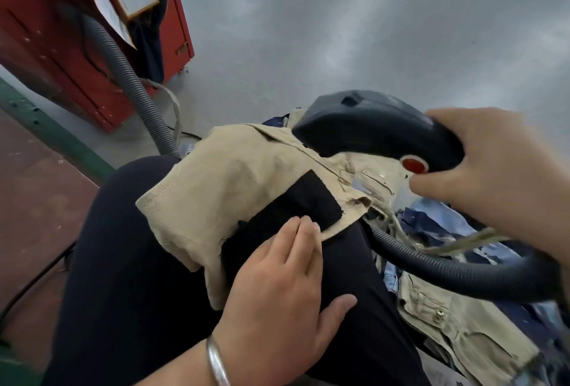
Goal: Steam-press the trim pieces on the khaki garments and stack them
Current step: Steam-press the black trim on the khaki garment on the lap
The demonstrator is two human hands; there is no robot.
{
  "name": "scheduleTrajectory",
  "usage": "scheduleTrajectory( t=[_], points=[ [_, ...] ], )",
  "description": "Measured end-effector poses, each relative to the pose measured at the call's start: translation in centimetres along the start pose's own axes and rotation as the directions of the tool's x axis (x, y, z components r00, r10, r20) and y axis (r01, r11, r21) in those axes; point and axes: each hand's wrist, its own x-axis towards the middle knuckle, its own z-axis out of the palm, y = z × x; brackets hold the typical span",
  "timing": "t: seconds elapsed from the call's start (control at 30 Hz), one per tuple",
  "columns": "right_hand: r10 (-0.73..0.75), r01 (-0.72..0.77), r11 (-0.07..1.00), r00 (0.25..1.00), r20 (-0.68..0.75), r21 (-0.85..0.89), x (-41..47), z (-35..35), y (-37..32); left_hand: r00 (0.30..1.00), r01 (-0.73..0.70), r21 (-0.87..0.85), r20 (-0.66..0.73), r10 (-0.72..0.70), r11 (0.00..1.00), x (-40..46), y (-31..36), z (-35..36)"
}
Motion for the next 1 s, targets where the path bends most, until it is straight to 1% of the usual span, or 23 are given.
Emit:
scheduleTrajectory(
  t=[0.07, 0.13, 0.17, 0.23, 0.3, 0.4, 0.53, 0.63, 0.73, 0.8, 0.87, 0.93, 1.0],
  points=[
    [0.011, -0.003, 0.997, 0.994, 0.108, -0.079, -1.3, 0.2, 0.0, 1.0, -0.002, -0.009, 0.006, 0.002, 1.0, 0.0, 0.1, 0.2],
    [0.036, -0.007, 0.988, 0.982, 0.183, -0.155, -2.0, 1.1, -0.3, 1.0, 0.001, -0.016, 0.005, -0.001, 1.0, 0.1, 0.2, 0.3],
    [0.036, 0.002, 0.979, 0.982, 0.185, -0.202, -2.1, 1.6, -0.5, 1.0, 0.002, -0.019, 0.0, -0.002, 1.0, 0.1, 0.3, 0.4],
    [0.029, 0.011, 0.962, 0.989, 0.143, -0.273, -1.8, 2.5, -1.1, 1.0, 0.002, -0.029, -0.009, -0.003, 1.0, 0.1, 0.3, 0.5],
    [0.009, 0.018, 0.961, 0.995, 0.097, -0.277, -1.1, 3.1, -2.0, 1.0, 0.0, -0.039, -0.017, 0.0, 0.999, 0.2, 0.2, 0.5],
    [0.0, 0.008, 0.982, 0.999, 0.045, -0.187, 0.9, 4.2, -2.5, 1.0, -0.005, -0.062, -0.021, 0.004, 0.998, 0.2, 0.0, 0.3],
    [0.092, -0.097, 0.994, 0.991, -0.097, -0.046, 2.9, 3.7, -1.4, 0.995, -0.085, -0.063, -0.064, 0.081, 0.994, 0.5, -0.7, -0.3],
    [0.143, -0.126, 0.987, 0.974, -0.174, 0.102, 2.8, 2.0, 0.5, 0.993, -0.109, -0.011, -0.045, 0.109, 0.994, 0.4, -2.2, -1.1],
    [0.161, -0.129, 0.974, 0.971, -0.174, 0.184, 1.7, 0.8, 1.8, 0.996, -0.082, 0.055, -0.018, 0.083, 0.995, 0.6, -3.1, -1.6],
    [0.173, -0.133, 0.963, 0.972, -0.158, 0.236, 0.9, 0.4, 2.4, 0.992, -0.107, 0.08, -0.051, 0.111, 0.991, 1.0, -3.3, -1.5],
    [0.187, -0.137, 0.947, 0.97, -0.153, 0.289, 0.4, 0.1, 3.0, 0.982, -0.156, 0.102, -0.093, 0.166, 0.982, 1.6, -3.4, -1.5],
    [0.2, -0.143, 0.933, 0.969, -0.145, 0.33, 0.1, -0.1, 3.5, 0.967, -0.223, 0.127, -0.097, 0.236, 0.966, 2.8, -3.9, -2.1],
    [0.201, -0.142, 0.925, 0.97, -0.138, 0.352, -0.1, -0.3, 3.9, 0.942, -0.321, 0.182, -0.041, 0.333, 0.93, 3.9, -4.9, -3.5]
  ],
)
